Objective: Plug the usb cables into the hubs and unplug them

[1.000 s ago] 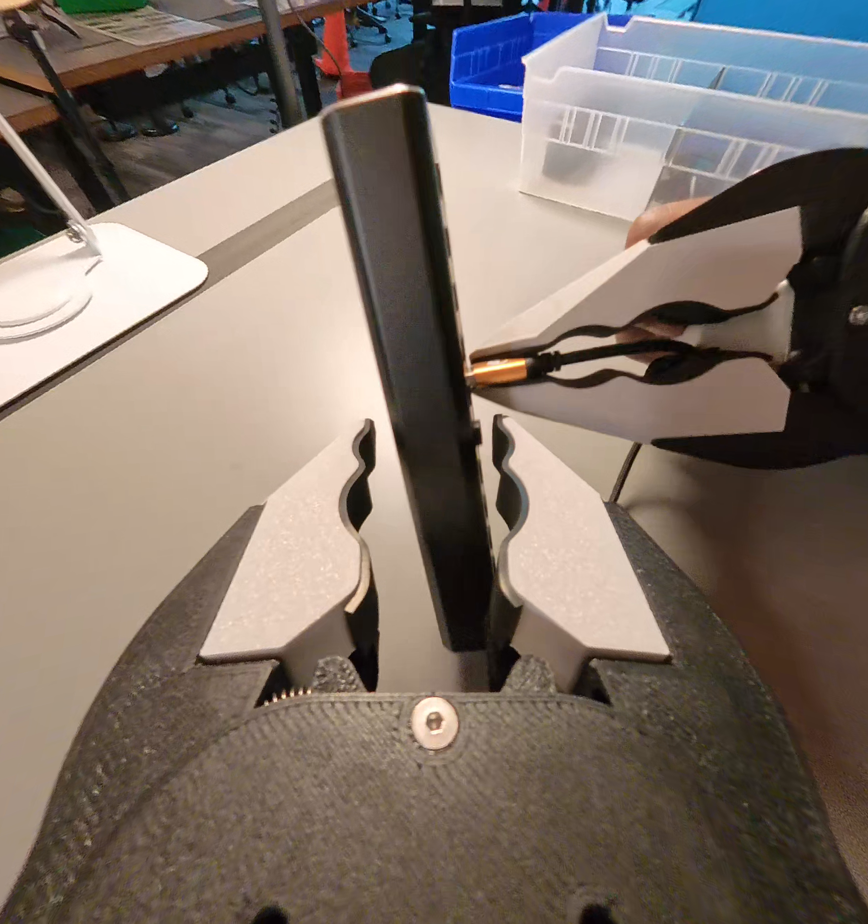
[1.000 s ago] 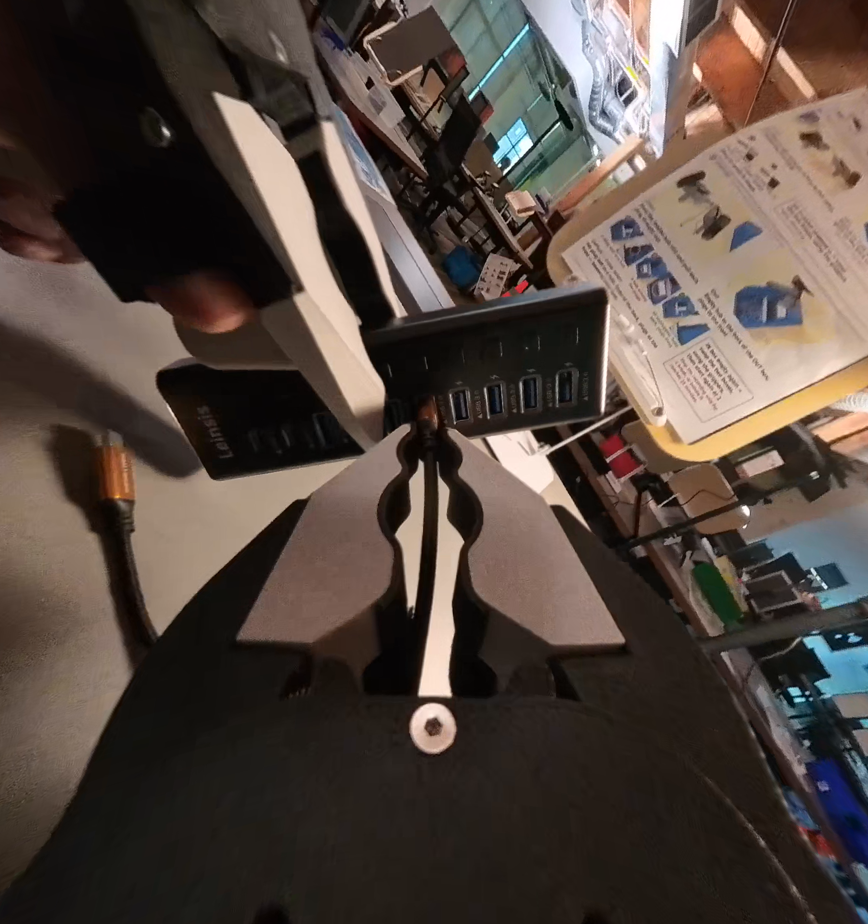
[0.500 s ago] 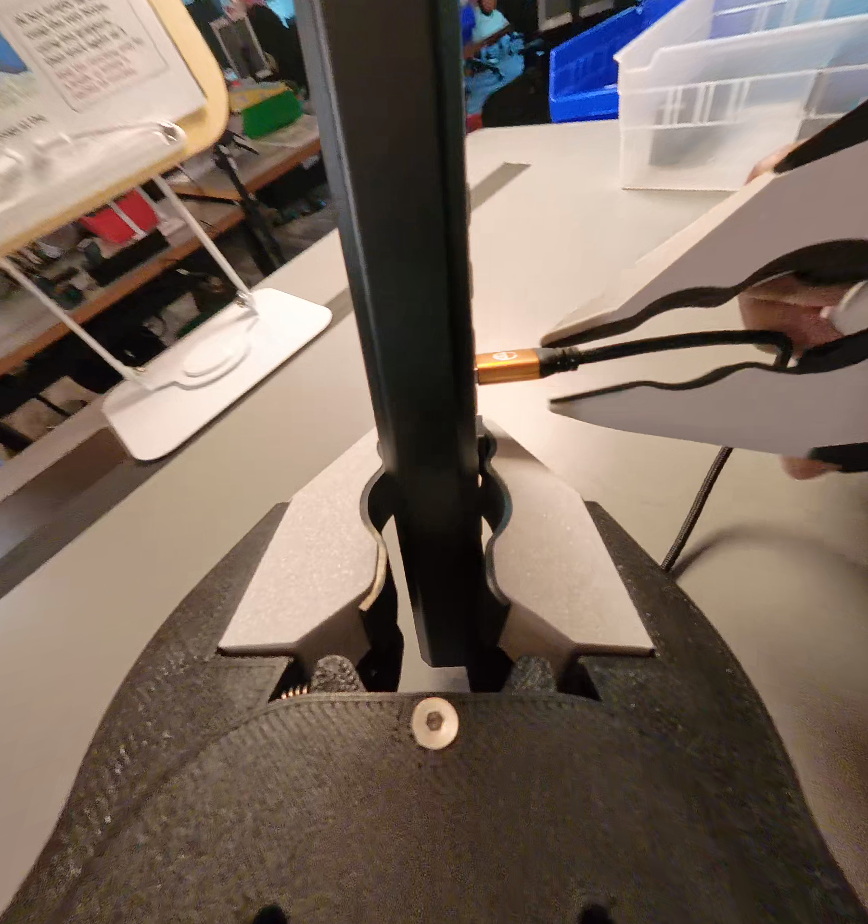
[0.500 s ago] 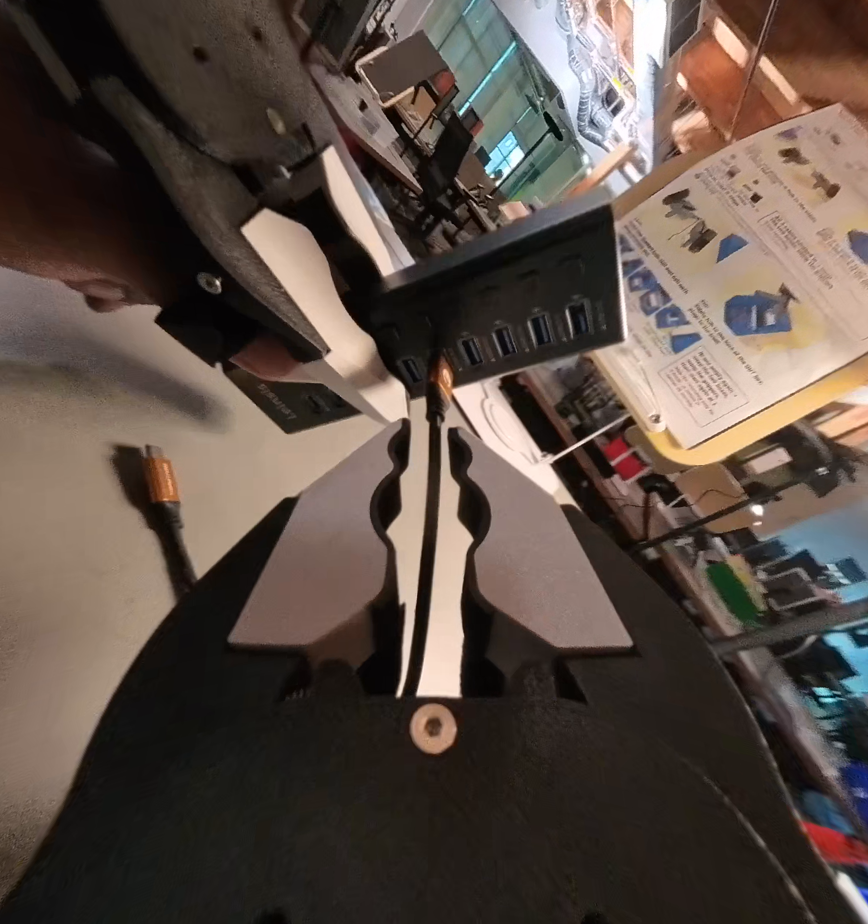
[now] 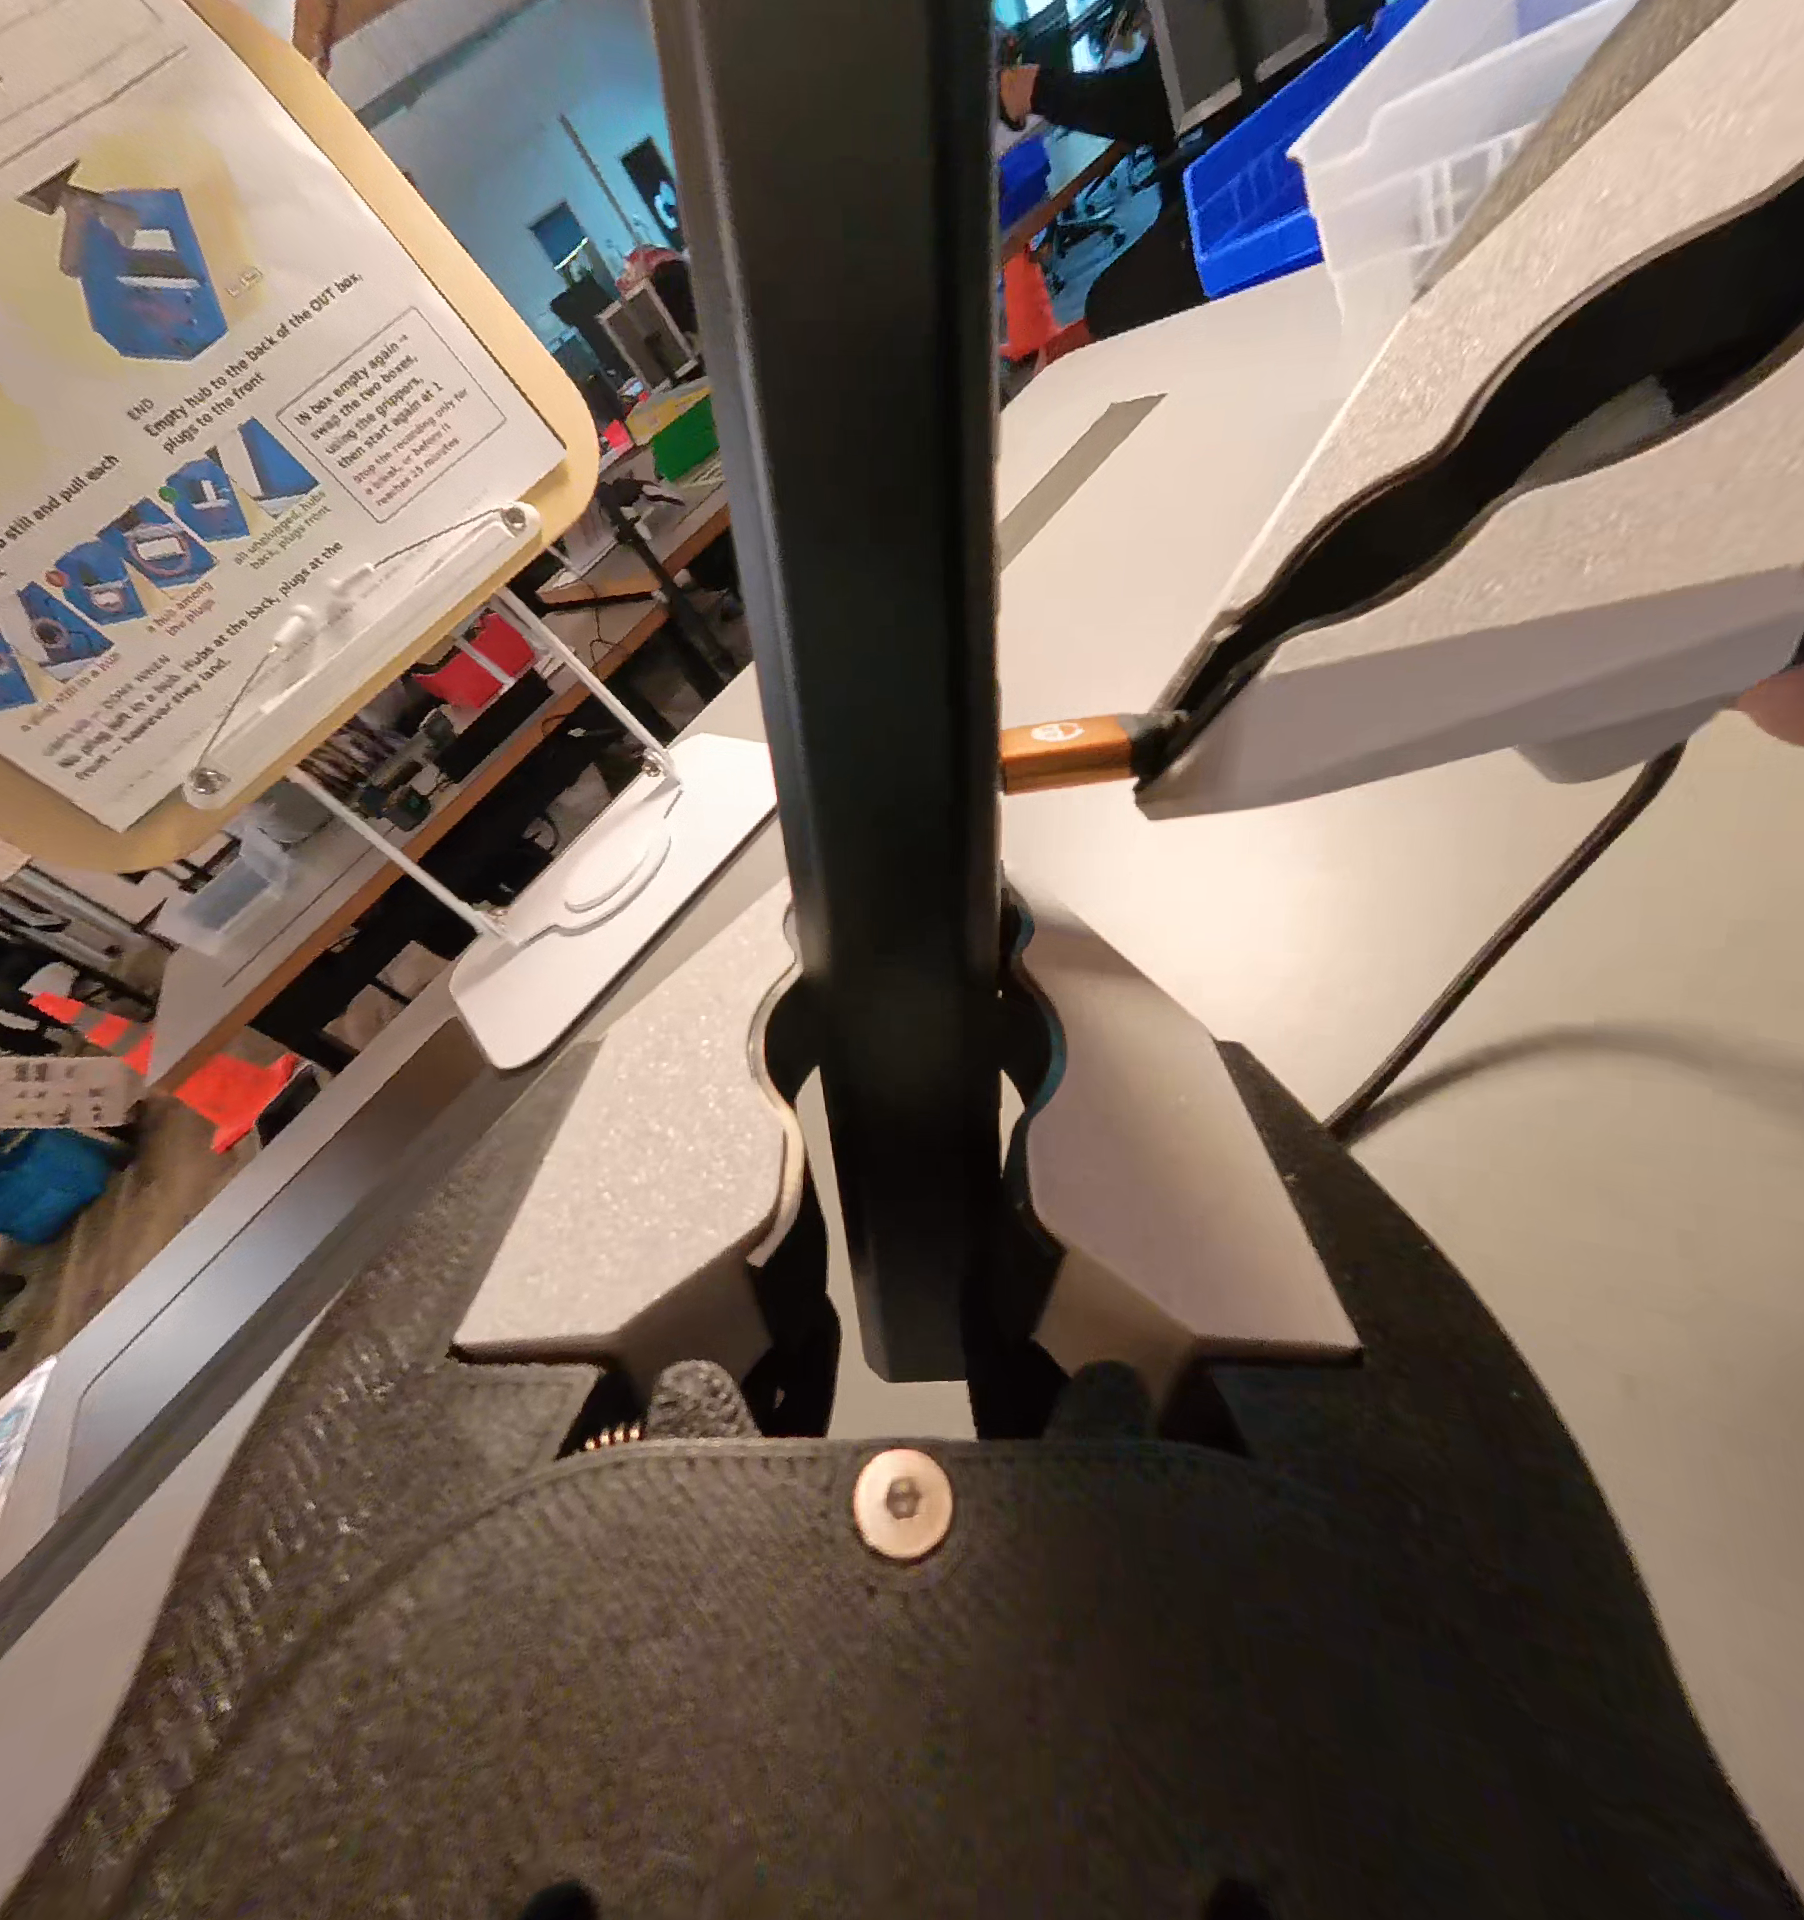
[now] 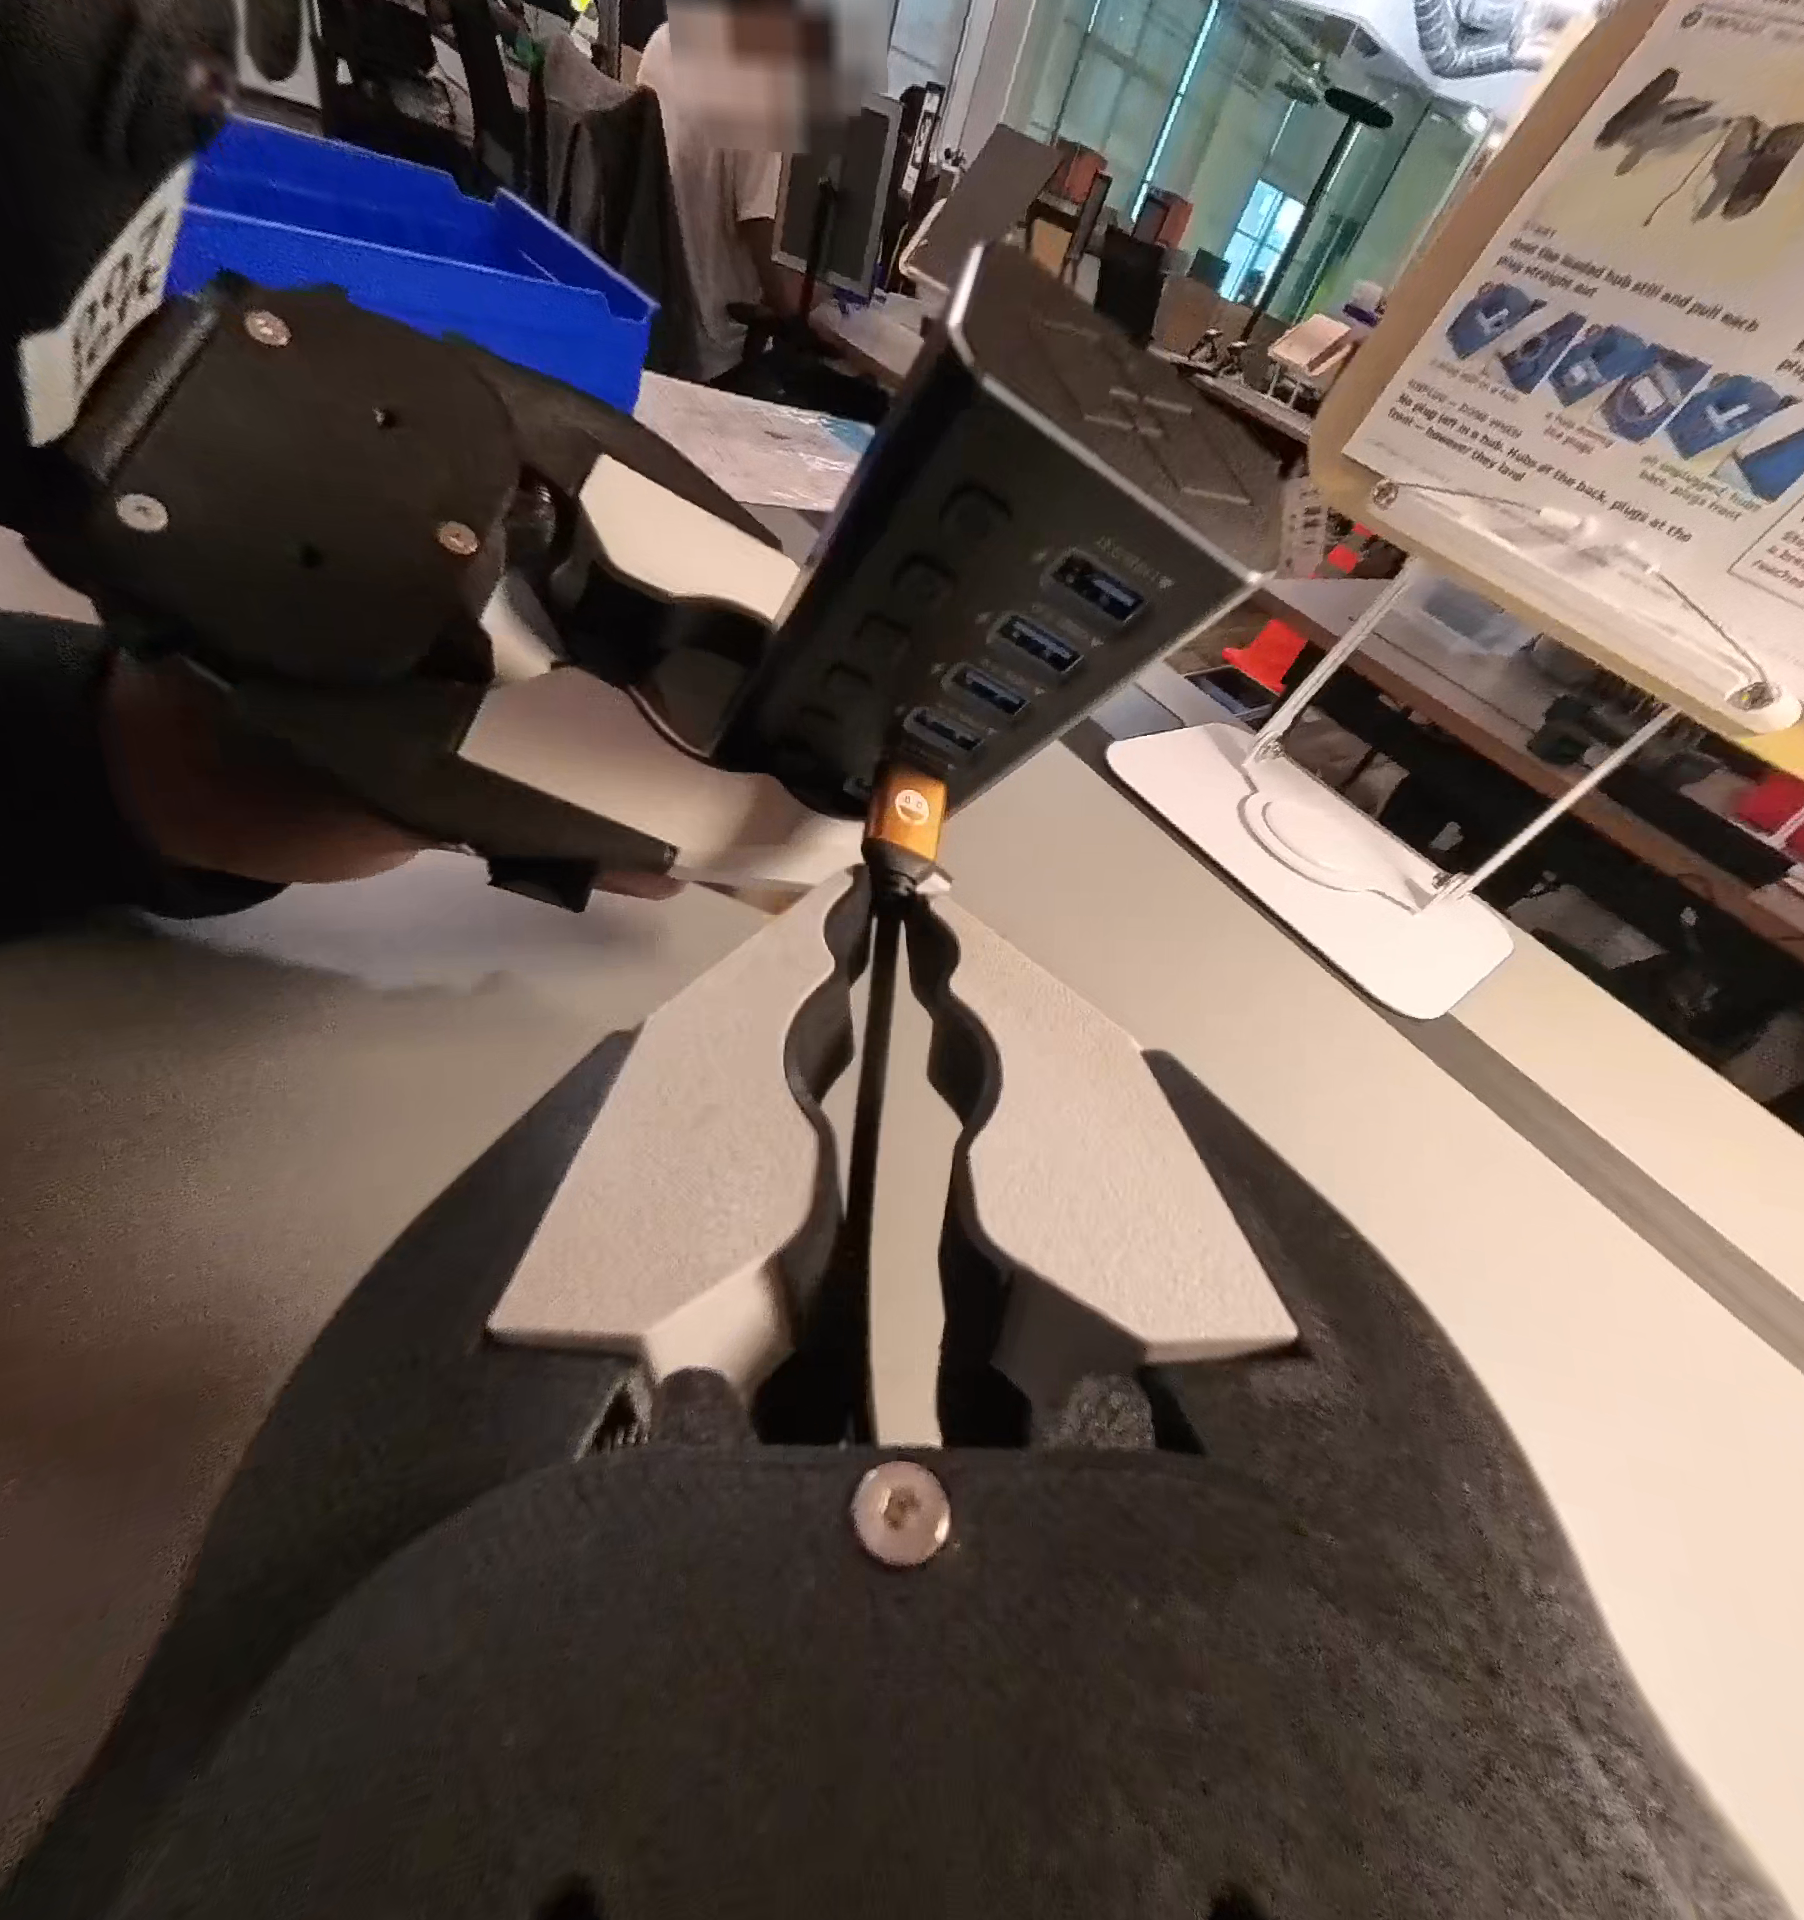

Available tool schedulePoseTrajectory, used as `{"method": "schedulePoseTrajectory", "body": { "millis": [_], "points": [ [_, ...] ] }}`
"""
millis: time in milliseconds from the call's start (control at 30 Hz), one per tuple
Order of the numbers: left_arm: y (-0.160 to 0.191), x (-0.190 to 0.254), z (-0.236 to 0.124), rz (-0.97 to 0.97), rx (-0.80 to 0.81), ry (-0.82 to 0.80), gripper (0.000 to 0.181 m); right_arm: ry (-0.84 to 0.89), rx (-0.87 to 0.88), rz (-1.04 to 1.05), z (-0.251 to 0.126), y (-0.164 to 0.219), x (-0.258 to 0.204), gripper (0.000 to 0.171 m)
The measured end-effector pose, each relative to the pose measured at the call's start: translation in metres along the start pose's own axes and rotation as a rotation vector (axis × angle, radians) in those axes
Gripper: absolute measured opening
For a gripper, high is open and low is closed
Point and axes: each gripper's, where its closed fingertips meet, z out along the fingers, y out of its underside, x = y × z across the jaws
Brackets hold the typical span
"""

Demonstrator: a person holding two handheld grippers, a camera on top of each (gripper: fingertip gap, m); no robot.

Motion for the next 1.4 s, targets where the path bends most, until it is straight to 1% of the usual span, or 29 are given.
{"method": "schedulePoseTrajectory", "body": {
  "millis": [67, 133, 167, 267, 367, 467, 567, 700, 733, 767, 800, 833, 867, 933, 1000, 1067, 1200, 1300, 1333, 1400],
  "points": [
    [-0.001, -0.003, 0.001, -0.006, -0.009, -0.017, 0.031, 0.010, 0.008, 0.033, 0.000, 0.000, -0.001, 0.005],
    [-0.003, -0.002, 0.000, -0.033, 0.008, 0.005, 0.030, 0.039, 0.021, -0.069, -0.002, -0.002, -0.002, 0.005],
    [-0.003, -0.001, -0.001, -0.017, 0.002, -0.001, 0.031, 0.037, 0.014, -0.089, -0.003, -0.001, 0.000, 0.005],
    [-0.003, -0.003, 0.002, -0.024, -0.011, -0.014, 0.030, 0.034, 0.007, 0.002, -0.002, 0.001, 0.003, 0.005],
    [0.000, -0.003, 0.001, -0.055, -0.006, 0.008, 0.030, 0.049, 0.013, -0.077, -0.002, -0.001, -0.001, 0.005],
    [0.002, -0.003, 0.003, -0.064, -0.034, -0.003, 0.030, 0.017, -0.001, 0.019, -0.001, 0.004, 0.002, 0.005],
    [0.006, -0.003, 0.002, -0.091, -0.031, 0.024, 0.031, 0.020, 0.002, -0.044, 0.000, 0.003, -0.004, 0.005],
    [0.007, -0.004, 0.006, -0.083, -0.060, 0.005, 0.030, 0.005, -0.020, -0.005, 0.000, 0.010, 0.004, 0.005],
    [0.011, -0.009, 0.007, -0.094, -0.074, -0.019, 0.031, -0.025, -0.016, -0.004, -0.001, 0.010, -0.004, 0.004],
    [0.019, -0.024, 0.006, -0.130, -0.098, -0.066, 0.031, -0.087, -0.006, -0.020, -0.003, 0.008, -0.019, 0.004],
    [0.028, -0.040, 0.003, -0.210, -0.105, -0.079, 0.031, -0.098, -0.001, -0.057, -0.005, 0.009, -0.025, 0.004],
    [0.038, -0.058, -0.003, -0.283, -0.108, -0.101, 0.031, -0.037, -0.033, -0.114, -0.005, 0.014, -0.016, 0.004],
    [0.047, -0.074, -0.010, -0.317, -0.117, -0.125, 0.031, 0.027, -0.046, -0.124, -0.006, 0.016, 0.003, 0.004],
    [0.065, -0.093, -0.020, -0.356, -0.138, -0.149, 0.030, 0.029, -0.008, 0.043, -0.016, 0.012, 0.033, 0.005],
    [0.073, -0.096, -0.020, -0.423, -0.137, -0.108, 0.030, 0.007, 0.000, 0.087, -0.024, 0.016, 0.048, 0.004],
    [0.080, -0.088, -0.014, -0.452, -0.164, -0.053, 0.030, -0.083, -0.064, 0.133, -0.025, 0.028, 0.046, 0.004],
    [0.090, -0.065, -0.002, -0.415, -0.228, 0.023, 0.030, -0.239, -0.231, 0.228, -0.027, 0.059, 0.034, 0.005],
    [0.088, -0.054, 0.001, -0.400, -0.235, 0.059, 0.030, -0.259, -0.349, 0.219, -0.028, 0.082, 0.030, 0.007],
    [0.087, -0.053, 0.001, -0.392, -0.234, 0.064, 0.030, -0.260, -0.391, 0.212, -0.027, 0.090, 0.028, 0.010],
    [0.085, -0.051, 0.001, -0.378, -0.231, 0.068, 0.031, -0.261, -0.463, 0.183, -0.024, 0.104, 0.023, 0.023]
  ]
}}
